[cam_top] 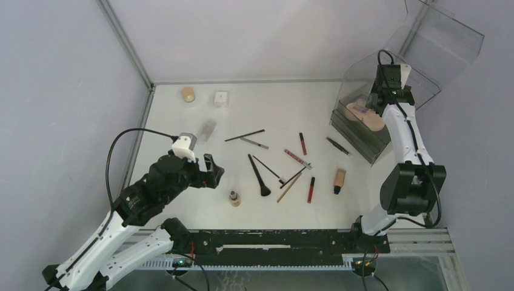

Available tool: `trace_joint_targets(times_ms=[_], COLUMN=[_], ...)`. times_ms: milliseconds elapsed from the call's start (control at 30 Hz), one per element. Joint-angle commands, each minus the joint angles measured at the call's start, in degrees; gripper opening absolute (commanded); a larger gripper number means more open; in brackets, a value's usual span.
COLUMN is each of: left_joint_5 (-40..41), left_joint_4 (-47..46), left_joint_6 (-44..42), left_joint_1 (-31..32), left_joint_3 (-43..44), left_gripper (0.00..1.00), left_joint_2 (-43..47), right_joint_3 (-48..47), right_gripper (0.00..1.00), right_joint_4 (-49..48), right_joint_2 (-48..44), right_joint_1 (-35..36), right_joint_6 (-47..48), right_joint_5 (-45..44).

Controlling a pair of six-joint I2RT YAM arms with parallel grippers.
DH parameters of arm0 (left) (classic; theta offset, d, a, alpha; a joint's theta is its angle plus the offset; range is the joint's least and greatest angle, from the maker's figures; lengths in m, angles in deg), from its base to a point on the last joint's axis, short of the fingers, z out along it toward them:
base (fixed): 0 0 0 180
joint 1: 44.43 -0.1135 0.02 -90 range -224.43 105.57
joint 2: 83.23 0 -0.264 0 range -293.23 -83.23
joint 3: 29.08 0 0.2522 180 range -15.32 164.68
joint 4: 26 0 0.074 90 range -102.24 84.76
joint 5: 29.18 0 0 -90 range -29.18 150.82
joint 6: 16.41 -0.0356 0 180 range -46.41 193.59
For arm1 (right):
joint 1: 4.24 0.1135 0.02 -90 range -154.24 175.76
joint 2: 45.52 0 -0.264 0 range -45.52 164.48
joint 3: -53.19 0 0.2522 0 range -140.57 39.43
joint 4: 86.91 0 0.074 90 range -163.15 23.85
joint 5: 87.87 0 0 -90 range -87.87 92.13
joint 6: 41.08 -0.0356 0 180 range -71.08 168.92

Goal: Organize the makeup
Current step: Place the makeup in the storage box.

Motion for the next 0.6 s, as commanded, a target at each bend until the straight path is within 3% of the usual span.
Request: trace_joint_targets(times_ms=[0, 100, 300, 500, 567], left_joint_5=[0.2, 0.3, -0.2, -0.4, -0.4], left_joint_4=[-0.5, -0.5, -1.2, -1.2, -1.2], left_joint_6=[-0.7, -0.6, -0.7, -0.4, -0.4], left_joint_1=[-0.3, -0.3, -0.3, -0.3, -0.3], left_joint_3=[0.9, 0.3, 0.0, -0.1, -0.5], left_gripper=[1.00, 1.00, 1.00, 1.00, 1.00], left_joint_2=[0.9, 1.3, 0.9, 1.4, 1.8], right_joint_3=[-2.9, -2.6, -1.5, -0.9, -0.2], right_gripper=[0.63, 0.80, 0.96, 0.97, 0.95], right_joint_4=[-0.2, 0.2, -1.1, -1.8, -2.6], right_joint_2=[2.2, 2.2, -0.4, -2.9, -4.4], right_joint_1=[-0.7, -0.6, 2.8, 8.8, 11.2], right_joint_6=[-2.2, -2.6, -1.5, -0.1, 0.8], right_joint_5=[-8.0, -9.5, -10.4, -8.8, -4.0])
